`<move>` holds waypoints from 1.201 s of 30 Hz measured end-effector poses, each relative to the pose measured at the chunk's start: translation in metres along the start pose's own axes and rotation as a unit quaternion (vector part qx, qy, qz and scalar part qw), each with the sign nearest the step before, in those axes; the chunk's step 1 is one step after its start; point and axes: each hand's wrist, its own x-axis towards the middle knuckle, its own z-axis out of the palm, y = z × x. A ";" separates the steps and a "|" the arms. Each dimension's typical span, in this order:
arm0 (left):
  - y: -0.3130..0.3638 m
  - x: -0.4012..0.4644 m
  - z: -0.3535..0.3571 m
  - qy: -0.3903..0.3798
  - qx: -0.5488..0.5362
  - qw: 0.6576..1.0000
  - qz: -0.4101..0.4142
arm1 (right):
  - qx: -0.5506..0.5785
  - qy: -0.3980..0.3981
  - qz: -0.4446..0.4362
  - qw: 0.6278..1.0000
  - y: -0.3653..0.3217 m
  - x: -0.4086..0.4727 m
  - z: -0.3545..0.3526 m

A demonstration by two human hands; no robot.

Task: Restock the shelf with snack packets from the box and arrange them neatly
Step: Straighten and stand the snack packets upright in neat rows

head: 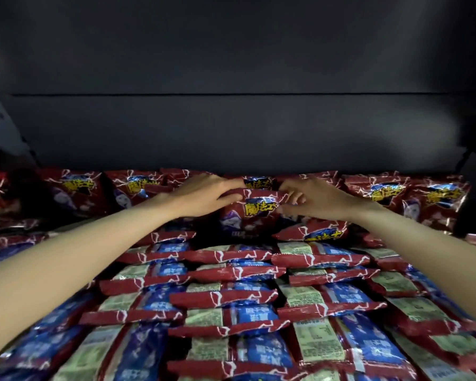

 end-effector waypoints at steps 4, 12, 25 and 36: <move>-0.003 0.012 0.014 0.060 0.076 0.995 0.015 | -0.125 0.082 0.016 0.989 -0.008 0.016 0.008; -0.059 -0.024 0.001 0.166 0.197 0.935 0.243 | -0.352 0.145 0.003 0.925 -0.026 0.043 0.014; -0.071 -0.050 -0.014 -0.013 0.071 0.992 -0.099 | -0.391 0.032 -0.094 0.915 -0.037 0.055 0.033; -0.071 -0.025 -0.007 -0.055 0.101 0.993 -0.036 | -0.332 0.072 -0.075 0.937 -0.027 0.072 0.033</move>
